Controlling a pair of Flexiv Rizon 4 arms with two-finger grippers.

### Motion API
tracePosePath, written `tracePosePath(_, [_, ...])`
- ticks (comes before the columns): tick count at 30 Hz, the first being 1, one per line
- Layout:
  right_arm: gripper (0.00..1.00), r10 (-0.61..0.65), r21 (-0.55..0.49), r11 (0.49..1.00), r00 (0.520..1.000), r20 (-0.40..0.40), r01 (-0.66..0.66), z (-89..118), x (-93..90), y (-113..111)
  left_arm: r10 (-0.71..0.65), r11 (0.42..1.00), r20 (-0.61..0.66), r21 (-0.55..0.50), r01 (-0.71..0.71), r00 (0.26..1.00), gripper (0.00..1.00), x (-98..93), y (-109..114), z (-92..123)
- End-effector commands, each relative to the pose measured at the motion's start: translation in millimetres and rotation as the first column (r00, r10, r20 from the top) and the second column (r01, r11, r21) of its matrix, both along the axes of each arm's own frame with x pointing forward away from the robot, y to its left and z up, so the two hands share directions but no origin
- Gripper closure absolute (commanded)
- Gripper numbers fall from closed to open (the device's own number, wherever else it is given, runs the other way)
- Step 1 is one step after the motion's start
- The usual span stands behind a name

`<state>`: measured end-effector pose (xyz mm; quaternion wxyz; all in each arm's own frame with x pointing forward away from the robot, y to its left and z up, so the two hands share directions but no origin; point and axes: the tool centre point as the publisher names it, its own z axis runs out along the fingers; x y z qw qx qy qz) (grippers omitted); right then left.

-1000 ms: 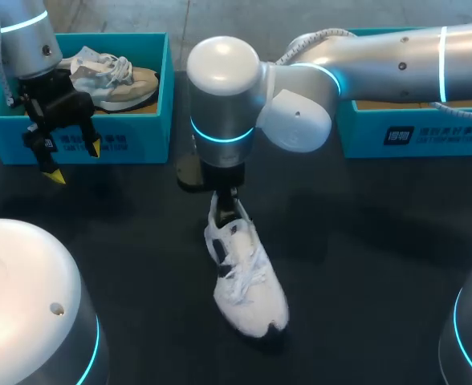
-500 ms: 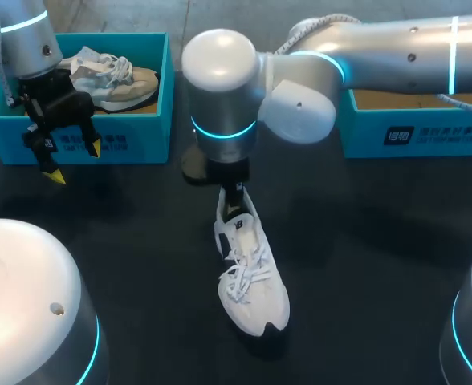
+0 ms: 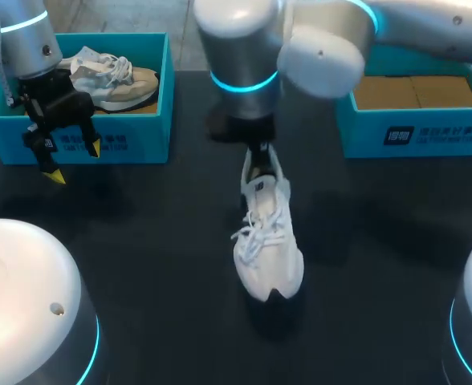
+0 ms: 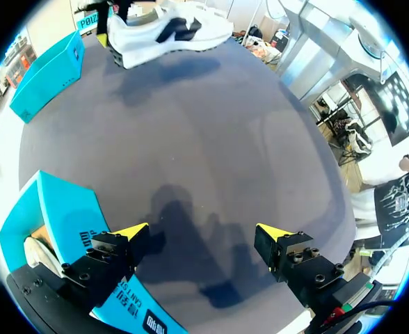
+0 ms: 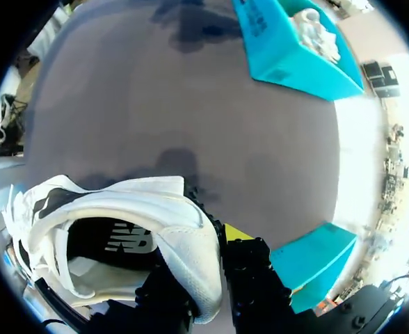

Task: Take the shoe out of the shoebox, open the shoe tongue, remove and reinsert the insole, then place the shoe into the shoebox

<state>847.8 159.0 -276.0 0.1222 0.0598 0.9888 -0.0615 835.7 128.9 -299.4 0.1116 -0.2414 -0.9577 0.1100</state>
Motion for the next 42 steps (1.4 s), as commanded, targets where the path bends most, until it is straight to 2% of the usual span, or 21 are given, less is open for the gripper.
tracePosePath(1, [1.00,-0.018,0.007,1.000,1.000,0.015,0.018,40.5,1.9,-18.4,0.000,1.000,0.001,0.002,0.000,1.000,0.00,-0.4,0.1,0.6])
tracePosePath(6, [1.00,-0.062,-0.006,0.998,0.998,0.033,0.062,64.0,13.0,-33.9,0.000,1.000,0.001,0.002,0.000,1.000,0.00,-0.4,0.1,0.6])
tracePosePath(8, [1.00,-0.116,-0.001,0.993,0.993,0.028,0.116,69.2,16.0,-41.0,0.000,1.000,0.001,0.002,0.000,1.000,0.00,-0.4,0.1,0.6])
tracePosePath(27, [1.00,-0.116,-0.001,0.993,0.993,0.028,0.116,69.2,16.0,-41.0,0.000,1.000,0.001,0.002,0.000,1.000,0.00,-0.4,0.1,0.6])
tracePosePath(31, [1.00,-0.176,-0.061,0.982,0.983,0.052,0.179,77.2,27.5,-52.1,0.000,1.000,0.001,0.002,0.000,1.000,0.00,-0.4,0.1,0.6])
tracePosePath(32, [1.00,-0.181,-0.099,0.978,0.982,0.058,0.186,79.2,32.3,-54.2,0.000,1.000,0.001,0.002,0.000,1.000,0.00,-0.4,0.1,0.6])
tracePosePath(35, [1.00,-0.173,-0.130,0.975,0.983,0.066,0.180,84.7,40.5,-57.1,0.000,1.000,0.001,0.002,0.000,1.000,0.00,-0.4,0.1,0.6])
tracePosePath(42, [1.00,-0.133,-0.141,0.979,0.984,0.115,0.149,99.3,66.3,-71.8,0.000,1.000,0.001,0.002,0.000,1.000,0.00,-0.4,0.1,0.6])
